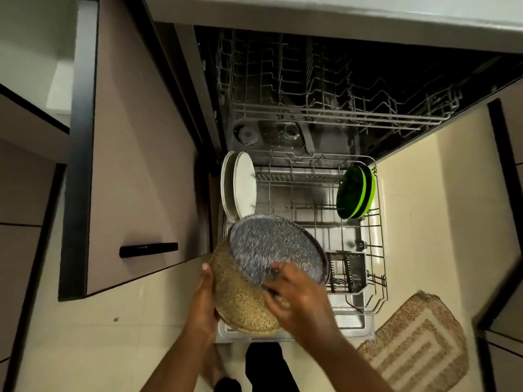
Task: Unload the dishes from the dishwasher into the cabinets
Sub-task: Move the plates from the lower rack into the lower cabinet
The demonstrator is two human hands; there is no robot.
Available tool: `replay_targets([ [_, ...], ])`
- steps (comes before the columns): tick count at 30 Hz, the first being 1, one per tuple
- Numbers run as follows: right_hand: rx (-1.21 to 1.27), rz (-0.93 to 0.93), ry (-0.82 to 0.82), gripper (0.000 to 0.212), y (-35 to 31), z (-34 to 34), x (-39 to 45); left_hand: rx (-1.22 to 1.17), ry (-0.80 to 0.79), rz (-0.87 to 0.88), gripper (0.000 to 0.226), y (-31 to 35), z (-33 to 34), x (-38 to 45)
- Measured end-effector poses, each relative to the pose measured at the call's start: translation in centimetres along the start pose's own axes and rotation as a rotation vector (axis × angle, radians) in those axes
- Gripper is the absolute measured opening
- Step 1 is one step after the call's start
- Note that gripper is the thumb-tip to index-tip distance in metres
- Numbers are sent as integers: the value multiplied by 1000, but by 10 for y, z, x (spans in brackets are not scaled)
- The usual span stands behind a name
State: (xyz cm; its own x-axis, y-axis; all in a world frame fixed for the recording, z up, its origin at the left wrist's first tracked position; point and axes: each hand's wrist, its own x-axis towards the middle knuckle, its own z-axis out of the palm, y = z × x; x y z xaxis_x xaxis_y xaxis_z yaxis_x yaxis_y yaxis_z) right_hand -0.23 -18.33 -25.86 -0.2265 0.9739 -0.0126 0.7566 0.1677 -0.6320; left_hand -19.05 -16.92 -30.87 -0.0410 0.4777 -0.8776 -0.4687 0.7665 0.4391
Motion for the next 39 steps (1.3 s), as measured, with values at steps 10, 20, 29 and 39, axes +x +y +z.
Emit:
replay_targets([
  [10, -102, -69, -68, 7, -26, 62, -36, -54, -26, -126, 74, 10, 6, 1],
  [20, -135, -16, -146, 13, -32, 70, -29, 1, -128, -132, 88, 4, -9, 9],
  [29, 55, 383, -85, 20, 2, 35, 65, -110, -79, -134, 65, -2, -32, 24],
  [39, 113, 680, -131, 25, 60, 95, 225, -97, -65, -131, 62, -5, -52, 28],
])
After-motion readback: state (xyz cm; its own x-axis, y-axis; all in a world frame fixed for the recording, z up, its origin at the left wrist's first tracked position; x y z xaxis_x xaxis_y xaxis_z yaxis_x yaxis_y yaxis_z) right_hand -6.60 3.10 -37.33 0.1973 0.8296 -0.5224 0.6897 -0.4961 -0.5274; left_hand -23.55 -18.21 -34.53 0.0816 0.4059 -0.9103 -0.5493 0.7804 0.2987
